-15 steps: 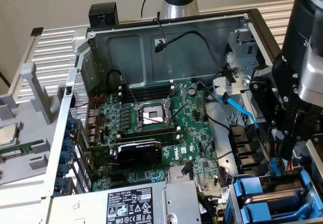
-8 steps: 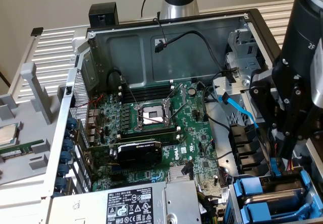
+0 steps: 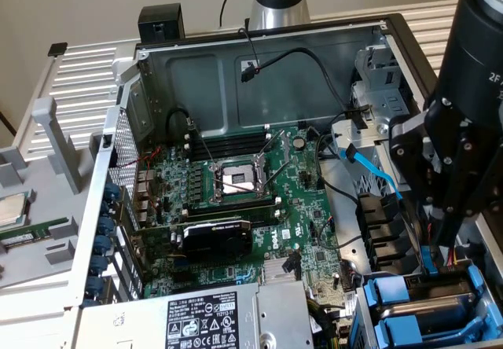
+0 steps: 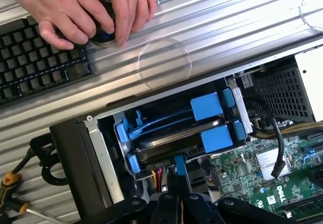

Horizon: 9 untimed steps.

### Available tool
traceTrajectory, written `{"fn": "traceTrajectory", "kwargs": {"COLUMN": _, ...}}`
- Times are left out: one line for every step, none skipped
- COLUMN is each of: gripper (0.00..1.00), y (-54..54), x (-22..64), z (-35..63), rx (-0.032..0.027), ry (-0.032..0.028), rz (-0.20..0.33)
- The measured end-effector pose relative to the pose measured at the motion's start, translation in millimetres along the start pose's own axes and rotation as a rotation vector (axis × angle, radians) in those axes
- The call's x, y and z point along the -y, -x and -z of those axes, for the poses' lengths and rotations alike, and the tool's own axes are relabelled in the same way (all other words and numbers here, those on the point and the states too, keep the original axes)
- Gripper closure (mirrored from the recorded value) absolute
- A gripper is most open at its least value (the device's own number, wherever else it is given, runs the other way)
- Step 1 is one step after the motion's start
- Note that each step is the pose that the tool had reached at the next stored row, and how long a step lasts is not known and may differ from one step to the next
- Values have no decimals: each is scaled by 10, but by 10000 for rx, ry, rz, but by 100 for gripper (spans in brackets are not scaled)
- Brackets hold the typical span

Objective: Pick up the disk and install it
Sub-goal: 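Insert the second disk wire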

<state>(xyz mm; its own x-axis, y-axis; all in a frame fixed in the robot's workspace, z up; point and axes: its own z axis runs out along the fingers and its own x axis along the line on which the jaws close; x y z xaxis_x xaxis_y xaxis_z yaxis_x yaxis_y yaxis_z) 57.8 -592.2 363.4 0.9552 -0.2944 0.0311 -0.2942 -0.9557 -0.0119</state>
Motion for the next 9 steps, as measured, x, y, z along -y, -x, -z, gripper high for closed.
{"fn": "traceTrajectory", "kwargs": {"gripper": 89, "y": 0, "x": 0, "z": 0, "rx": 2, "ry": -6, "rz": 179}}
{"fn": "traceTrajectory", "kwargs": {"gripper": 89, "y": -1, "x": 0, "z": 0, "rx": 4, "ry": -11, "rz": 356}}
{"fn": "traceTrajectory", "kwargs": {"gripper": 89, "y": -1, "x": 0, "z": 0, "rx": 6, "ry": -17, "rz": 535}}
{"fn": "traceTrajectory", "kwargs": {"gripper": 89, "y": -1, "x": 0, "z": 0, "rx": 9, "ry": -23, "rz": 731}}
{"fn": "traceTrajectory", "kwargs": {"gripper": 89, "y": 0, "x": 0, "z": 0, "rx": 10, "ry": -28, "rz": 900}}
{"fn": "traceTrajectory", "kwargs": {"gripper": 89, "y": 0, "x": 0, "z": 0, "rx": 13, "ry": -34, "rz": 1090}}
{"fn": "traceTrajectory", "kwargs": {"gripper": 89, "y": 0, "x": 0, "z": 0, "rx": 17, "ry": -39, "rz": 1248}}
{"fn": "traceTrajectory", "kwargs": {"gripper": 89, "y": 0, "x": 0, "z": 0, "rx": 21, "ry": -42, "rz": 1379}}
{"fn": "traceTrajectory", "kwargs": {"gripper": 89, "y": 0, "x": 0, "z": 0, "rx": 24, "ry": -44, "rz": 1459}}
